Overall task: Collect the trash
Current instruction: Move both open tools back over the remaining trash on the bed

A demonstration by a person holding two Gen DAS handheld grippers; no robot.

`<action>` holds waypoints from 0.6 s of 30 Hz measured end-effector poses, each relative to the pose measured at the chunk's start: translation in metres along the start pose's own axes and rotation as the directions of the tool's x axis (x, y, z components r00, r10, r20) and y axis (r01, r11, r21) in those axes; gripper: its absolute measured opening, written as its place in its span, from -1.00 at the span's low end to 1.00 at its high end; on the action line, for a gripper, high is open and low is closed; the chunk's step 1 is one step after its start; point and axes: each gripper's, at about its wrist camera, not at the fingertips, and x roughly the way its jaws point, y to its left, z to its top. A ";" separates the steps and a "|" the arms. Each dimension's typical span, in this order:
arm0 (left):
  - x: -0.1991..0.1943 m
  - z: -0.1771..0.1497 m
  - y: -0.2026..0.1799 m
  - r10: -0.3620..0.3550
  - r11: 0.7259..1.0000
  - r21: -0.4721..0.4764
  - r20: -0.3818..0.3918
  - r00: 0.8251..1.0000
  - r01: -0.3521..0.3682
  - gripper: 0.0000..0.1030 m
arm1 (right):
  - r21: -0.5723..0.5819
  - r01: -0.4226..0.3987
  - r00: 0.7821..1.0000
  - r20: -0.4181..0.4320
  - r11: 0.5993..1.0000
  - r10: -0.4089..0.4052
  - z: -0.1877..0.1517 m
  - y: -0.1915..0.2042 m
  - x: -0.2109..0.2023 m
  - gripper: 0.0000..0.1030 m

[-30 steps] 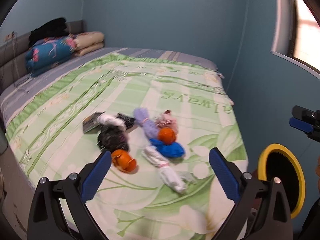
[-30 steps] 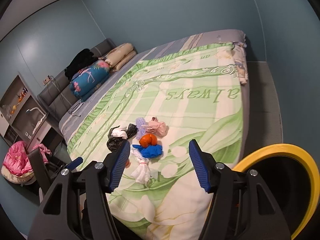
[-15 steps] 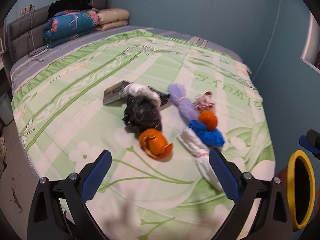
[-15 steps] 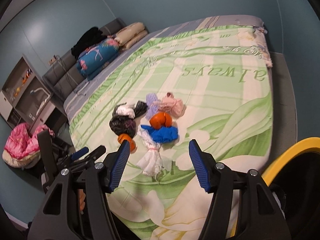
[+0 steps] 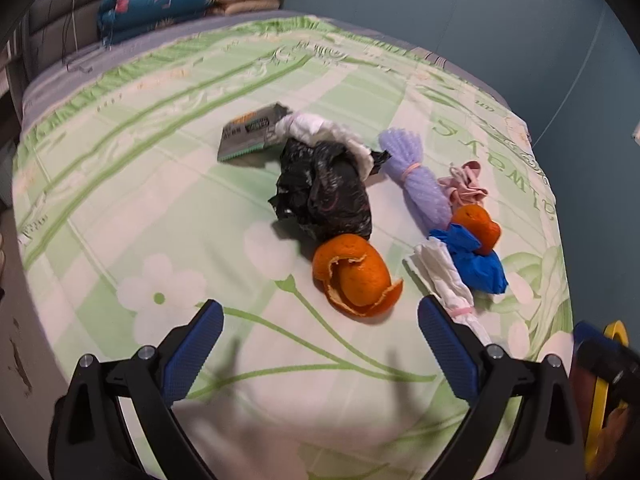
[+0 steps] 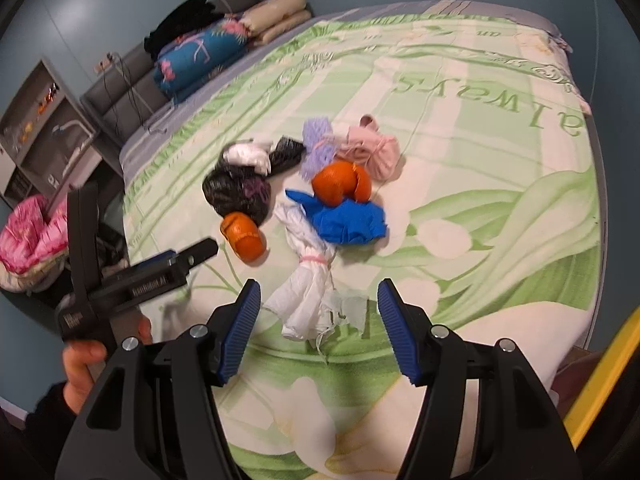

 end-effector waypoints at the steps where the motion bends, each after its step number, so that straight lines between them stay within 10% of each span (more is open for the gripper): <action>1: 0.003 0.001 0.001 -0.007 1.000 -0.009 -0.009 1.000 0.007 0.83 | -0.008 0.000 1.000 -0.008 1.000 0.000 -0.001 0.002 0.004 0.12; 18: 0.040 0.016 0.003 -0.025 0.998 -0.056 -0.070 0.997 0.021 0.65 | -0.056 0.074 0.988 -0.130 0.996 -0.081 -0.007 0.021 0.079 0.00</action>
